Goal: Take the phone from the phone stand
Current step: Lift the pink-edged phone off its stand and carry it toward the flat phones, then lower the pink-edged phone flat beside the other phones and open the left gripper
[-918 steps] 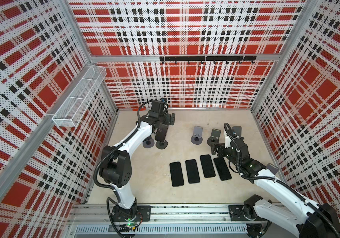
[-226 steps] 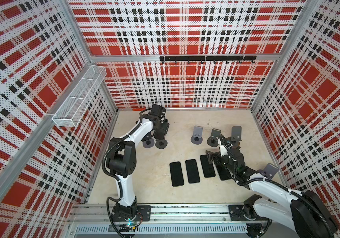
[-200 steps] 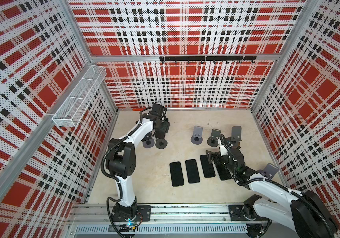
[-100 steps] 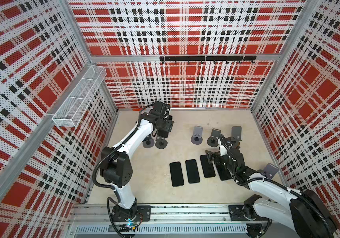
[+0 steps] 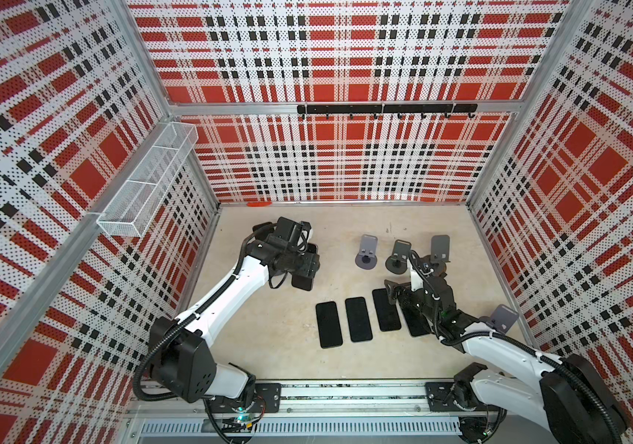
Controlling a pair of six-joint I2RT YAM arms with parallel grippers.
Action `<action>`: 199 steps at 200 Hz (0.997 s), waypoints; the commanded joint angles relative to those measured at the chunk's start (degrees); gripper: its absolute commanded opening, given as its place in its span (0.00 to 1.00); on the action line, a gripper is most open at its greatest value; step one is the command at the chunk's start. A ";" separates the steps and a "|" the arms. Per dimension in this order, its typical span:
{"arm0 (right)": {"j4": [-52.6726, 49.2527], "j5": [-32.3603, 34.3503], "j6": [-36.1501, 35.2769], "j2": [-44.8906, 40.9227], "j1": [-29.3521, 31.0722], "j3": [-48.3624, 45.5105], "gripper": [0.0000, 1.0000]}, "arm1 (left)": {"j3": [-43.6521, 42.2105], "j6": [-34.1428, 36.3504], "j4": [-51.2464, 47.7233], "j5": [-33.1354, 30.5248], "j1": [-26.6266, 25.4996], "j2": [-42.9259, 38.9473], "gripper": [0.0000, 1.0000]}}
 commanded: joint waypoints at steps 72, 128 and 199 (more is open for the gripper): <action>1.65 2.92 -0.74 -1.70 -0.30 -0.14 1.00 | -25.12 -18.00 12.57 0.42 -2.28 -15.62 0.67; 2.33 2.56 -0.59 -1.97 -0.32 -0.69 1.00 | -31.59 -25.05 18.17 -3.56 -7.31 -12.91 0.66; 2.02 2.38 -1.07 -7.07 -0.28 -1.81 1.00 | -31.18 -26.58 15.04 -8.96 -11.15 -6.06 0.67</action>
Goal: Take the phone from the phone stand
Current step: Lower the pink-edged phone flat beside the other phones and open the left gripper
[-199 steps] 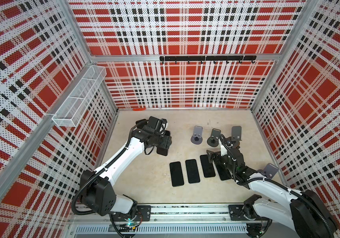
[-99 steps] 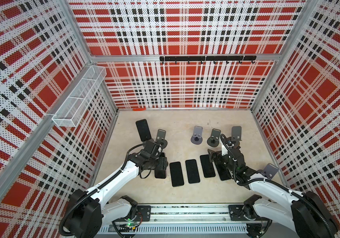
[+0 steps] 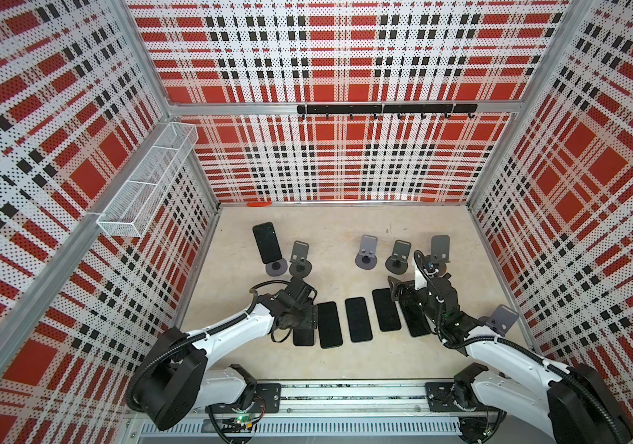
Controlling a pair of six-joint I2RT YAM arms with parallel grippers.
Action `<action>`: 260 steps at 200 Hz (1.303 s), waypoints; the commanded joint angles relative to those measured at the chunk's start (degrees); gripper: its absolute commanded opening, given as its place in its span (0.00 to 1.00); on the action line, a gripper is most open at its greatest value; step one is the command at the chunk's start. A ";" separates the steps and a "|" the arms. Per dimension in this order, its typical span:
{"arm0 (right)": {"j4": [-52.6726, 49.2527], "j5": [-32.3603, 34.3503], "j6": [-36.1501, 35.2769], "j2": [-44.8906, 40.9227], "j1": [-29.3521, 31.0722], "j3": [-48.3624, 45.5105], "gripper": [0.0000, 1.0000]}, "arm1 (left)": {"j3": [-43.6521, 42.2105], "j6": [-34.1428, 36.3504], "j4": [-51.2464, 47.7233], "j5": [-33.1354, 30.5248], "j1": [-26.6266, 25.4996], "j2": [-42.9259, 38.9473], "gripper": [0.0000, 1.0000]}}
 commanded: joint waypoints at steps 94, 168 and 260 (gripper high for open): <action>7.03 -5.73 -2.62 -9.17 -0.28 -5.35 1.00 | 2.68 0.70 -1.73 -4.06 1.05 9.93 0.70; 7.22 -4.79 -2.97 -10.94 -0.22 -6.08 1.00 | 4.76 -0.03 -5.50 -9.09 1.13 10.02 0.72; 7.76 -4.18 -2.90 -10.42 -0.24 -6.48 1.00 | 3.22 -3.30 -5.11 -7.18 2.80 9.59 0.74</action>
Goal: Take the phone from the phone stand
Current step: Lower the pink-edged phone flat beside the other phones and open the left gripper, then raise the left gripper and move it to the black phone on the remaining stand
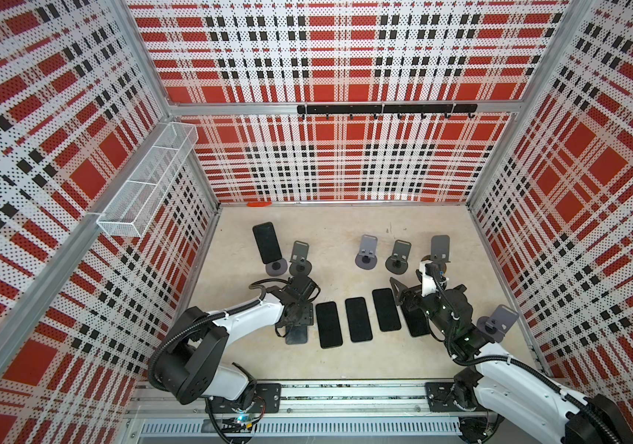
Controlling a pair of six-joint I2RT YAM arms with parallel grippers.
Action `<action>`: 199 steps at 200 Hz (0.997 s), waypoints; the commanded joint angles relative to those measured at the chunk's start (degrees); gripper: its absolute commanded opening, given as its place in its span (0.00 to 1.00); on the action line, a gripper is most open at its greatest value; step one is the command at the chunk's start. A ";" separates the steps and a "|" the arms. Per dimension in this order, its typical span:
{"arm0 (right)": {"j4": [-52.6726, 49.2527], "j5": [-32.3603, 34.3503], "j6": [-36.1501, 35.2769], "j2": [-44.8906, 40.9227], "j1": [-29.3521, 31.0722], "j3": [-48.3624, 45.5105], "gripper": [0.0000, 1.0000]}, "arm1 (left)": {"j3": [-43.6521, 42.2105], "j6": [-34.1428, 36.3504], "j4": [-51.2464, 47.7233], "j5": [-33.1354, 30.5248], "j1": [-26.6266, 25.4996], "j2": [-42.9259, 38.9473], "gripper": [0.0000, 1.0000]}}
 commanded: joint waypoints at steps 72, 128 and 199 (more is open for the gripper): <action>2.14 1.62 -1.05 0.02 -0.28 -0.69 1.00 | 1.48 4.09 -2.16 0.83 1.80 4.40 0.77; 3.12 2.80 -0.96 0.52 -0.30 -1.31 1.00 | 1.76 4.76 -2.06 0.92 2.40 4.80 0.80; 3.94 2.58 -0.21 1.90 -0.27 -1.24 1.00 | 2.55 5.91 -2.05 0.94 2.64 5.29 0.80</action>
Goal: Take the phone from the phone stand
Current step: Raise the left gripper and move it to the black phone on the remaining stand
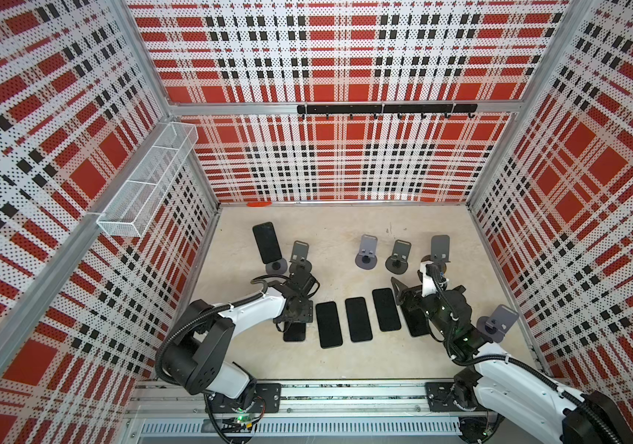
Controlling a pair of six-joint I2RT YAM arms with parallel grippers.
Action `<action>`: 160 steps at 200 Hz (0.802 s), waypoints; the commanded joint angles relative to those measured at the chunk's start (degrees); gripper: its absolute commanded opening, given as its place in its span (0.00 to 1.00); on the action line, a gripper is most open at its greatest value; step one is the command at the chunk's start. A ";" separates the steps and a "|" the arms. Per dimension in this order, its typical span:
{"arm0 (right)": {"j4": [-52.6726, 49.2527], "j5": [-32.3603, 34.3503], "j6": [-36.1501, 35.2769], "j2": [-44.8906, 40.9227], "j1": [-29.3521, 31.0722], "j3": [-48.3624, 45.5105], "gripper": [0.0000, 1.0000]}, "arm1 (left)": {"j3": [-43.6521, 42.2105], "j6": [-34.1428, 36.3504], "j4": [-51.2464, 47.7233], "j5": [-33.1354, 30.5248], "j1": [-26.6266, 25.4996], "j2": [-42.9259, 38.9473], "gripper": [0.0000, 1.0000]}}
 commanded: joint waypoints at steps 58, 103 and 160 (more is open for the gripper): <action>2.17 0.57 -0.28 0.74 -0.26 -0.54 1.00 | -0.32 0.88 -0.66 1.39 0.54 1.11 0.80; 2.14 0.46 -0.46 1.51 -0.29 -0.44 1.00 | 4.69 1.68 -4.99 0.07 0.67 -2.03 0.81; 2.00 -0.05 -0.72 2.95 -0.24 0.16 1.00 | 20.51 5.50 -16.30 -7.34 4.04 -9.87 0.86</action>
